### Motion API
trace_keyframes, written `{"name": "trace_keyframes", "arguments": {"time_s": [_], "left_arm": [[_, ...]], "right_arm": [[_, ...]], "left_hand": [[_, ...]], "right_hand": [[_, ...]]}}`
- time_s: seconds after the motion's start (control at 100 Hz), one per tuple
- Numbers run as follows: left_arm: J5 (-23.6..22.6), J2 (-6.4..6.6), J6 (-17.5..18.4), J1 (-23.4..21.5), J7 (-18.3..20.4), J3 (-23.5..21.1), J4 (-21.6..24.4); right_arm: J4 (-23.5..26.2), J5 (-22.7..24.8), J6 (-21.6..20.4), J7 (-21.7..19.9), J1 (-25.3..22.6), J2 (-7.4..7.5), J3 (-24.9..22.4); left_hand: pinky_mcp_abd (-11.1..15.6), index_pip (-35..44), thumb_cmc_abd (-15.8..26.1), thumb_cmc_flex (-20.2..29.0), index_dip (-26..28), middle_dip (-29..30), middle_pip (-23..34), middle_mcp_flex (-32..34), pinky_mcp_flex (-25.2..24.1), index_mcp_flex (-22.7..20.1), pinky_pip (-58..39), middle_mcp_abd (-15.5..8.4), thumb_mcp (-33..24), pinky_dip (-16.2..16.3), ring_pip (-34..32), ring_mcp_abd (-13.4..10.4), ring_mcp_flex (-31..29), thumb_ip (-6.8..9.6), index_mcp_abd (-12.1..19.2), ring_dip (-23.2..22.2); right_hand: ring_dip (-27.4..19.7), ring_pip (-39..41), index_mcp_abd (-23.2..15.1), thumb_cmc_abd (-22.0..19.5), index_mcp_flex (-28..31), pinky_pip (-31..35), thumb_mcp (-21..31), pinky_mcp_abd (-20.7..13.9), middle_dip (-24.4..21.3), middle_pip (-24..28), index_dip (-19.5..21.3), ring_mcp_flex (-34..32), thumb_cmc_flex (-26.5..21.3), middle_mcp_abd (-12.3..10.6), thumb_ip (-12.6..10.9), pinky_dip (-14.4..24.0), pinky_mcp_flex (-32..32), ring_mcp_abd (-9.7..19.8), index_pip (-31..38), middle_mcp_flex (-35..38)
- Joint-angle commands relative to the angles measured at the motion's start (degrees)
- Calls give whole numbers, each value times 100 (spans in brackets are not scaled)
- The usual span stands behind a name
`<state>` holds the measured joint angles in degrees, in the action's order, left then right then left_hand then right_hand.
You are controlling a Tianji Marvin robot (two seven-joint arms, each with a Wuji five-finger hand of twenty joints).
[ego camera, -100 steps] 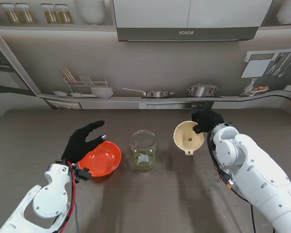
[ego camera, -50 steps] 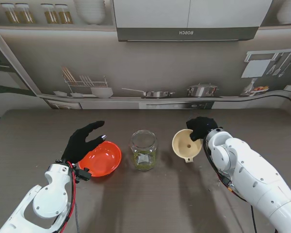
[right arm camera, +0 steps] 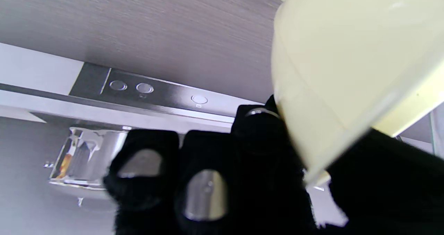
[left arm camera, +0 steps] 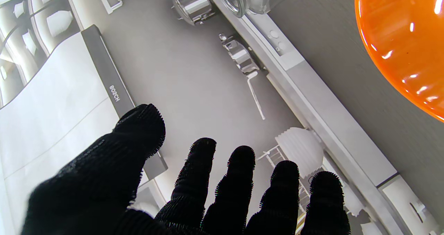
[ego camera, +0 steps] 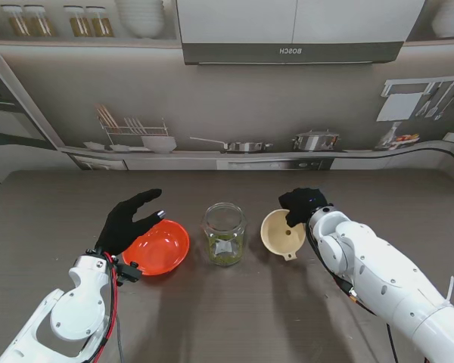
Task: Pour mung beans into a glass jar with a funnel
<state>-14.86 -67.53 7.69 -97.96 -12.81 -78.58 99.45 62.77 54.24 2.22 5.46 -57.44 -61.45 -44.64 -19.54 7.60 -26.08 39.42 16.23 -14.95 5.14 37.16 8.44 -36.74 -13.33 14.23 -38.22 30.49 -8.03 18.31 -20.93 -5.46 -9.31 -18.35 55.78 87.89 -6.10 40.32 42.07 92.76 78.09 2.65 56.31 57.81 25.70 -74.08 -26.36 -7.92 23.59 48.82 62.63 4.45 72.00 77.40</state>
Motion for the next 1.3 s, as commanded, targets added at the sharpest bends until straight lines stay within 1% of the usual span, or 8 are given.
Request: {"name": "trace_keyframes", "arguments": {"time_s": [0.0,0.39,0.57,0.81,0.93,0.96,1.05,1.29], "left_arm": [[26,-20,-18,-30,99,-15,45],[54,-17,-48,-47,125,-24,67],[68,-18,-54,-52,128,-30,75],[87,-18,-69,-67,138,-42,93],[101,-18,-83,-72,145,-43,103],[101,-18,-85,-74,148,-45,105],[100,-17,-87,-77,150,-51,108],[92,-16,-83,-87,149,-69,111]], "right_arm": [[39,8,-3,-76,-45,-42,44],[502,214,47,-145,-435,5,-160],[778,436,34,-341,-607,68,-266],[946,590,100,-514,-683,107,-263],[1045,633,120,-664,-722,127,-304],[1076,642,124,-720,-730,133,-316],[1122,651,139,-795,-749,140,-338],[1204,713,166,-927,-770,160,-379]], "left_hand": [[124,-8,220,133,-7,-21,-19,58,17,-38,177,-16,97,88,118,10,-92,174,24,2],[118,-21,222,120,-11,-19,-26,61,7,-15,180,40,101,89,124,30,-86,175,-22,3],[112,-20,221,121,-10,-19,-27,70,5,-21,180,73,101,90,122,37,-95,177,-24,2],[109,-23,228,121,-10,-27,-22,93,-2,-16,183,98,103,90,126,47,-96,177,-39,3],[108,-24,227,120,-10,-30,-23,95,-12,-14,186,96,108,91,131,48,-89,177,-30,4],[107,-25,232,117,-10,-30,-23,96,-10,-12,185,99,111,92,130,42,-94,177,-34,4],[103,-25,232,119,-10,-33,-20,104,-18,-11,188,96,113,92,134,50,-87,178,-22,4],[103,-21,220,124,-9,-36,-21,105,-16,-20,186,99,119,95,131,55,-101,178,-41,1]], "right_hand": [[-4,160,-289,-120,-81,157,119,-358,-48,-21,-54,-156,-14,-60,-211,24,130,299,296,204],[-178,-66,-366,143,-326,87,47,-185,-53,-55,-586,-160,253,-103,-530,-36,-381,338,-155,-380],[-814,-1361,-306,-10,-613,-318,-123,-12,-495,-683,-854,-152,587,15,-764,-201,-853,34,-671,-866],[-1201,-2461,-274,-267,-761,-664,-264,81,-636,-758,-635,-138,950,130,-1022,-288,-1256,-94,-1142,-1642],[-1344,-3052,-219,-562,-858,-820,-438,148,-886,-876,-471,-105,1245,203,-1344,-351,-1387,-202,-1483,-1954],[-1341,-3208,-184,-685,-900,-878,-529,171,-1014,-899,-306,-60,1334,221,-1555,-374,-1427,-227,-1644,-2066],[-1373,-3459,-183,-822,-944,-983,-669,220,-1250,-924,55,72,1456,255,-1806,-402,-1524,-295,-1875,-2299],[-1559,-3957,-244,-643,-1512,-1271,-1090,335,-1369,-1082,213,662,1725,354,-1810,-469,-1862,-464,-2226,-3314]]}}
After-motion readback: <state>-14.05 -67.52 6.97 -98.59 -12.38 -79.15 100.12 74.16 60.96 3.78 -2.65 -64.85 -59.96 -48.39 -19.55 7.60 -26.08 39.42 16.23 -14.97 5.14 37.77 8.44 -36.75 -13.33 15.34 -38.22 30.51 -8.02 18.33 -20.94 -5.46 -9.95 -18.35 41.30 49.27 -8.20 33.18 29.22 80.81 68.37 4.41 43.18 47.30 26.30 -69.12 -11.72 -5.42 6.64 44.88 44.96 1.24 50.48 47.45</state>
